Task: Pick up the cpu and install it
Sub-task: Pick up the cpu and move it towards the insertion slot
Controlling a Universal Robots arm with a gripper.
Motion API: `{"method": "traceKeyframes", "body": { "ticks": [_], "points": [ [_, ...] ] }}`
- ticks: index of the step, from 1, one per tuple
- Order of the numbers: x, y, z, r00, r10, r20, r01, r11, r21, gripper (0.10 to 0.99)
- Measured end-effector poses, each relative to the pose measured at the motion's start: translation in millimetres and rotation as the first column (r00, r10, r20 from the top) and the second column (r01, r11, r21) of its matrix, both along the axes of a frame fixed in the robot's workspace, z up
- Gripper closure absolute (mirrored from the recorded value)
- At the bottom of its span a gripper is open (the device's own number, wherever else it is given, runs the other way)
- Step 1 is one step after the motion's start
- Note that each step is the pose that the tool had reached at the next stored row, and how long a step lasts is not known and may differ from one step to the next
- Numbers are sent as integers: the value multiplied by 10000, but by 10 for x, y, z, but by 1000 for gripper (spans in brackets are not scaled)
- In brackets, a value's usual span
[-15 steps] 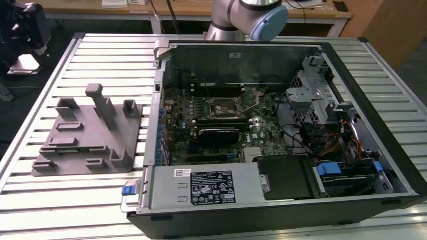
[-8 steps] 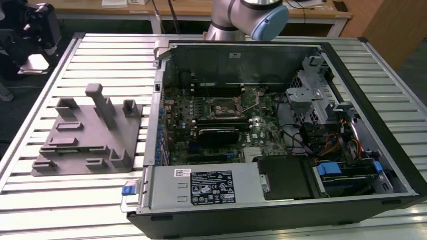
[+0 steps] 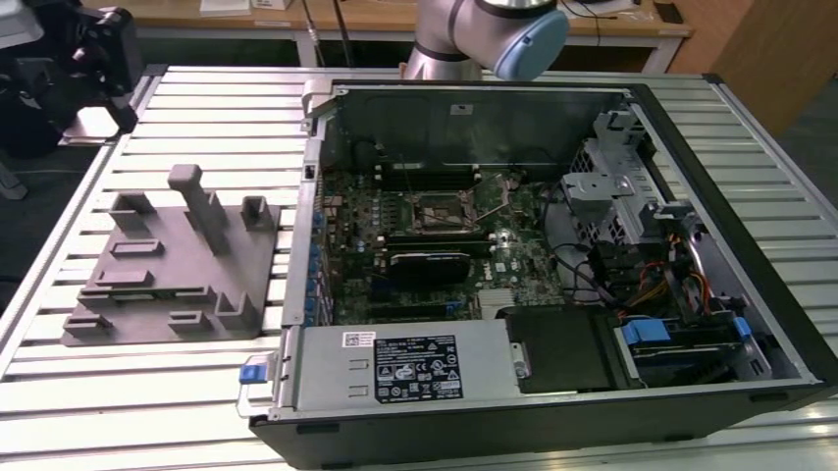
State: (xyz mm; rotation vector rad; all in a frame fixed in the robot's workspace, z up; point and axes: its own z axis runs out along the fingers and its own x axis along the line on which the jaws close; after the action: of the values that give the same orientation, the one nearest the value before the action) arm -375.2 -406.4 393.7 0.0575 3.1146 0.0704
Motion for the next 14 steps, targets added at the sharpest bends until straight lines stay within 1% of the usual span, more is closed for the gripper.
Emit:
{"method": "traceKeyframes", "body": {
  "ticks": [8, 14],
  "points": [
    [142, 0, 0, 10000, 0, 0, 0, 10000, 0, 545],
    [267, 0, 0, 10000, 0, 1, 0, 10000, 0, 545]
  ]
}}
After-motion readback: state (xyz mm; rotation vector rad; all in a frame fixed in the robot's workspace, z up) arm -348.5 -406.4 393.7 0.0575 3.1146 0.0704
